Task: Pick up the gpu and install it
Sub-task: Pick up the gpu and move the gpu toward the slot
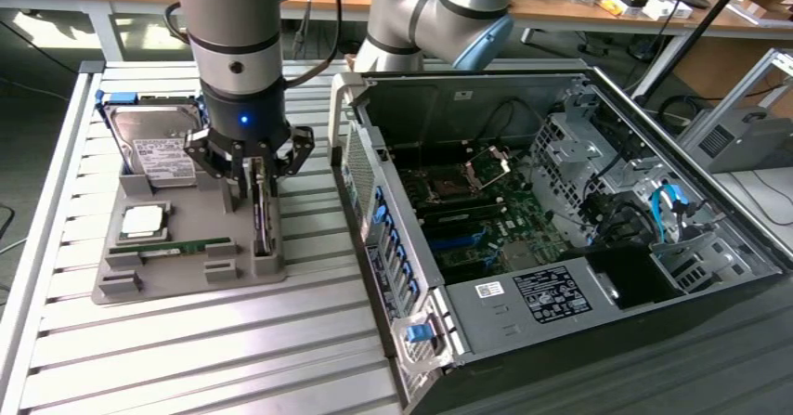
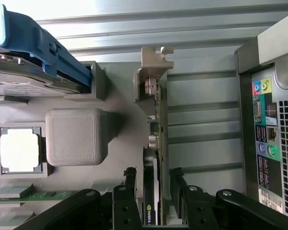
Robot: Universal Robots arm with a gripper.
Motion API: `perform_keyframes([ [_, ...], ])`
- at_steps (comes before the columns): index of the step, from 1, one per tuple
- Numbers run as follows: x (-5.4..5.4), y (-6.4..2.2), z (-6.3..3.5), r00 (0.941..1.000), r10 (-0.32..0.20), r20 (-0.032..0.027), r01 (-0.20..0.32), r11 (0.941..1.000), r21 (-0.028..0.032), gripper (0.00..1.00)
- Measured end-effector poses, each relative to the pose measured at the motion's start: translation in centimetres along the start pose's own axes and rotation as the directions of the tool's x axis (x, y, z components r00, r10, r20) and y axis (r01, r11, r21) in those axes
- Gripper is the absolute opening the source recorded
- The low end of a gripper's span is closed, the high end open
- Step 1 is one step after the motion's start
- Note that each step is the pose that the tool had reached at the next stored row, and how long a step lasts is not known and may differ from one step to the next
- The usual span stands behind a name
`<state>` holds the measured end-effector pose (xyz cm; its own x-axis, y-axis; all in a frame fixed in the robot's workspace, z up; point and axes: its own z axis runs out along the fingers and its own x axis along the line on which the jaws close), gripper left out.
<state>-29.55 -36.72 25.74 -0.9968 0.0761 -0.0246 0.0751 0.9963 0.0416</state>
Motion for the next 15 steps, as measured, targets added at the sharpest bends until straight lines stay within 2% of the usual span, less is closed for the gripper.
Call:
perform_keyframes([
  [15,0.02,-0.03,0.65,1.0000,0.000,0.0001,0.000,1.0000,-0.0001,0.42],
])
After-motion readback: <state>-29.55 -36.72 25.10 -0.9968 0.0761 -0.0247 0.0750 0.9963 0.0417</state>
